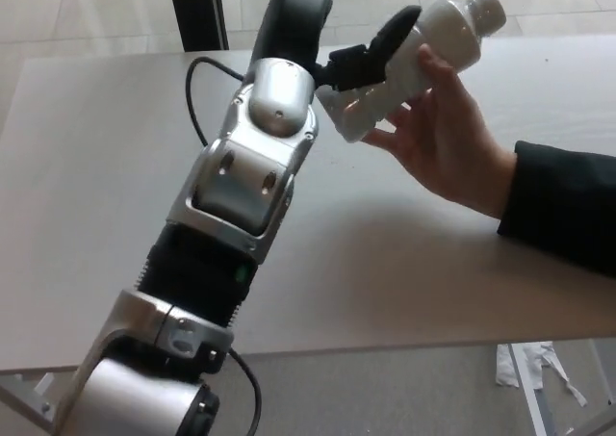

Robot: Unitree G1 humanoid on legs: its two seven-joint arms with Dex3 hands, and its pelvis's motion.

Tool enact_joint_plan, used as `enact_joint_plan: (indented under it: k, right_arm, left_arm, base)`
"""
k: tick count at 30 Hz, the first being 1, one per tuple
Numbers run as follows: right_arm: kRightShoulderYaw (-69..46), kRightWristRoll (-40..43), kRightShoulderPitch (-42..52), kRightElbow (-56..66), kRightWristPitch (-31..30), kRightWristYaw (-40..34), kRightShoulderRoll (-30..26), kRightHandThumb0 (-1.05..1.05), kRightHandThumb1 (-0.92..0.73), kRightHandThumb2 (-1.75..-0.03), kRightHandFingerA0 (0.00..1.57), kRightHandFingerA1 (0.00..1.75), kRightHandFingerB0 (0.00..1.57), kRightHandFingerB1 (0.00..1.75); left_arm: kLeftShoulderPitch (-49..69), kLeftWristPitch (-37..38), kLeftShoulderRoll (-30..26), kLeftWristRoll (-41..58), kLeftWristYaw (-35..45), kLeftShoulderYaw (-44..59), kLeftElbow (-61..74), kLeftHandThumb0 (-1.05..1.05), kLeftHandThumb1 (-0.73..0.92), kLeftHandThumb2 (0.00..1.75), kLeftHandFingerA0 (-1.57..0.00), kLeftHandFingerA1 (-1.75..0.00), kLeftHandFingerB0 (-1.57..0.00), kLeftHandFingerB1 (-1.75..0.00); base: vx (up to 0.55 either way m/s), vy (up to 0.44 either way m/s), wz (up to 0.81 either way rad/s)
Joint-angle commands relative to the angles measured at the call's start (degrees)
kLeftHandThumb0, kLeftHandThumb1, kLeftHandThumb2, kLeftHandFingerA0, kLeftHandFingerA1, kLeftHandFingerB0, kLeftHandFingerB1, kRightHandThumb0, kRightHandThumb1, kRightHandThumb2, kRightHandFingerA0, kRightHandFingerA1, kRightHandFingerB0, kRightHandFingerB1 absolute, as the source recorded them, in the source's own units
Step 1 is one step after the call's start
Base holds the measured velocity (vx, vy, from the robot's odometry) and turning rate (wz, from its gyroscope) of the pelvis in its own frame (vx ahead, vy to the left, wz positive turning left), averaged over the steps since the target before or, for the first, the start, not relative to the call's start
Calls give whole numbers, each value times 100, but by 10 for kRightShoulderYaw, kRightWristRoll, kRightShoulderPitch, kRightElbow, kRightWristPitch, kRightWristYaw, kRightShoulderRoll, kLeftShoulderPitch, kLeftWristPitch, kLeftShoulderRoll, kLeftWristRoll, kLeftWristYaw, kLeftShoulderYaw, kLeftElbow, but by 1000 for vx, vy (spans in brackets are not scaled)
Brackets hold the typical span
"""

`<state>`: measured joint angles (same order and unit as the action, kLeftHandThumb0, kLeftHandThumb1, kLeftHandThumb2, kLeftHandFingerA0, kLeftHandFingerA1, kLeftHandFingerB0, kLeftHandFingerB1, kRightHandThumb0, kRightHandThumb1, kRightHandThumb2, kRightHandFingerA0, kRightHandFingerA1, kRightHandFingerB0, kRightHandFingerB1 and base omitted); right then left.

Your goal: Pick up a bottle and hand it

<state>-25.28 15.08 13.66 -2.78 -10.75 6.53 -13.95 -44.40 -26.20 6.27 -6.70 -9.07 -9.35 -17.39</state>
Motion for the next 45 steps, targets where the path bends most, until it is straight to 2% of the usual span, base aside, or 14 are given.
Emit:
enact_joint_plan:
  k: [1,2,5,6,7,9,16,18,19,25,40,42,44,45]
  right_arm:
    - [-41,24,21,-19,13,13,-11,-73,-48,-93,78,87,28,57]
    - [-46,28,20,-25,18,17,-14,-66,-64,-59,88,93,31,45]
    - [-53,30,19,-31,10,18,-22,-71,-62,-60,82,85,31,47]
    - [-65,51,15,-38,13,31,-20,-65,-45,-93,76,84,24,55]
    - [-63,40,18,-38,16,23,-22,-69,-61,-60,84,87,29,47]
    - [-77,49,13,-38,-6,6,-20,-71,-57,-57,90,96,40,48]
    - [-88,45,18,-45,-11,2,-32,-75,-60,-62,103,145,36,50]
    - [-88,43,19,-37,-19,-2,-32,-72,-46,-93,126,136,34,60]
    - [-88,42,20,-38,-18,-1,-33,-80,-49,-93,107,125,30,56]
    - [-89,36,16,-58,-9,5,-37,-71,-61,-59,101,125,32,46]
    - [-100,40,33,-46,-8,12,-15,-70,-60,-58,87,104,34,49]
    - [-106,42,30,-54,-9,8,-14,-72,-46,-88,103,115,30,56]
    - [-105,37,35,-57,-7,13,-16,-72,-60,-59,90,114,33,49]
    - [-104,39,40,-50,-12,16,-15,-73,-46,-89,96,112,29,56]
  left_arm:
    - [352,-114,-277,170,296,221,461,-85,65,104,0,-41,0,-15]
    - [371,-106,-289,171,305,253,460,-75,59,104,0,-52,0,-24]
    - [454,-72,-325,193,342,397,451,-82,60,99,-12,-55,-4,-28]
    - [485,-66,-336,202,352,457,444,-83,78,63,-21,-43,-4,-28]
    - [520,-34,-331,220,351,536,424,-85,61,97,-23,-52,-6,-36]
    - [563,14,-334,249,353,626,378,-80,75,63,-37,-46,-13,-37]
    - [681,92,-372,324,340,851,135,-78,79,64,-41,-57,-18,-45]
    - [695,130,-393,325,338,859,40,-83,65,102,-56,-65,-17,-54]
    - [702,150,-402,319,331,858,0,-82,61,99,-82,-64,-15,-55]
    - [671,196,-410,350,319,853,-148,-82,74,62,-44,-58,-18,-44]
    - [631,202,-303,187,320,546,-79,-74,68,61,-55,-59,-45,-39]
    - [642,198,-299,191,347,520,-76,-80,66,61,-58,-59,-36,-43]
    - [655,195,-302,203,365,512,-65,-81,70,61,-62,-56,-35,-45]
    - [653,192,-303,212,365,517,-73,-80,70,62,-63,-53,-34,-43]
  base:
    - [0,0,0]
    - [0,0,0]
    - [0,0,0]
    - [0,0,0]
    - [0,0,0]
    - [0,0,0]
    - [0,0,0]
    - [0,0,0]
    - [0,0,0]
    - [0,0,0]
    - [0,0,0]
    - [0,0,0]
    - [0,0,0]
    - [0,0,0]
